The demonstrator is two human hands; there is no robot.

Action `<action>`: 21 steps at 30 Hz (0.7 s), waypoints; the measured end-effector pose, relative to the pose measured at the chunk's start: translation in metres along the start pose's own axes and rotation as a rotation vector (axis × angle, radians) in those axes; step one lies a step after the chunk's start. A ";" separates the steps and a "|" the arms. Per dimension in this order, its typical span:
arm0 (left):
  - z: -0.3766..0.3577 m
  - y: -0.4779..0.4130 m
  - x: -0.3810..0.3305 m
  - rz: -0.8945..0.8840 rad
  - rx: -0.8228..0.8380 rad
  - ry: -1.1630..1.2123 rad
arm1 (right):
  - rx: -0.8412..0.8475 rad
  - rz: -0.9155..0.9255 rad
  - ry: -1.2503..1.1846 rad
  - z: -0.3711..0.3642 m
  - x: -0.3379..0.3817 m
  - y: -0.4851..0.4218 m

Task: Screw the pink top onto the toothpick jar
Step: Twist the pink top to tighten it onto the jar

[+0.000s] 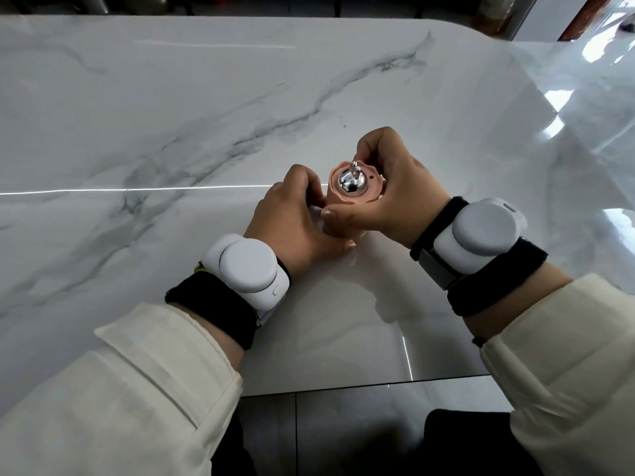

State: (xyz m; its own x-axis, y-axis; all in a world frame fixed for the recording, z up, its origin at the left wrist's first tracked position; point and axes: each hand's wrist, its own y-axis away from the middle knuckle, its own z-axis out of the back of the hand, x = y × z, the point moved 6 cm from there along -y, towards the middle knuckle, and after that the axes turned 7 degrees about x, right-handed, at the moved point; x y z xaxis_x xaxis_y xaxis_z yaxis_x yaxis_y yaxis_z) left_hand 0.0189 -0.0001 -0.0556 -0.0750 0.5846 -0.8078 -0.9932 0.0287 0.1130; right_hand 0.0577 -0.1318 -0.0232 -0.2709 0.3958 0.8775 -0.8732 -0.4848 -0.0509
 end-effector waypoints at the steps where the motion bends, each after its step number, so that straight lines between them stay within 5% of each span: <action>1: 0.000 0.000 0.000 0.004 0.003 0.000 | 0.004 -0.007 -0.007 -0.001 0.000 0.000; 10: 0.001 -0.003 0.004 -0.040 0.071 0.089 | 0.322 -0.002 -0.142 -0.002 -0.007 -0.002; 21: 0.002 0.001 0.000 -0.041 0.016 0.073 | 0.116 -0.049 -0.127 0.002 -0.010 -0.001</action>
State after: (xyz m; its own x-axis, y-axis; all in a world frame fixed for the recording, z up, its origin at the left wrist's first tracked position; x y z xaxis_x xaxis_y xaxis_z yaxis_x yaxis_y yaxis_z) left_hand 0.0181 0.0016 -0.0543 -0.0412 0.5217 -0.8521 -0.9941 0.0645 0.0875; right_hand 0.0624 -0.1363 -0.0313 -0.1693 0.3228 0.9312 -0.8292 -0.5573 0.0424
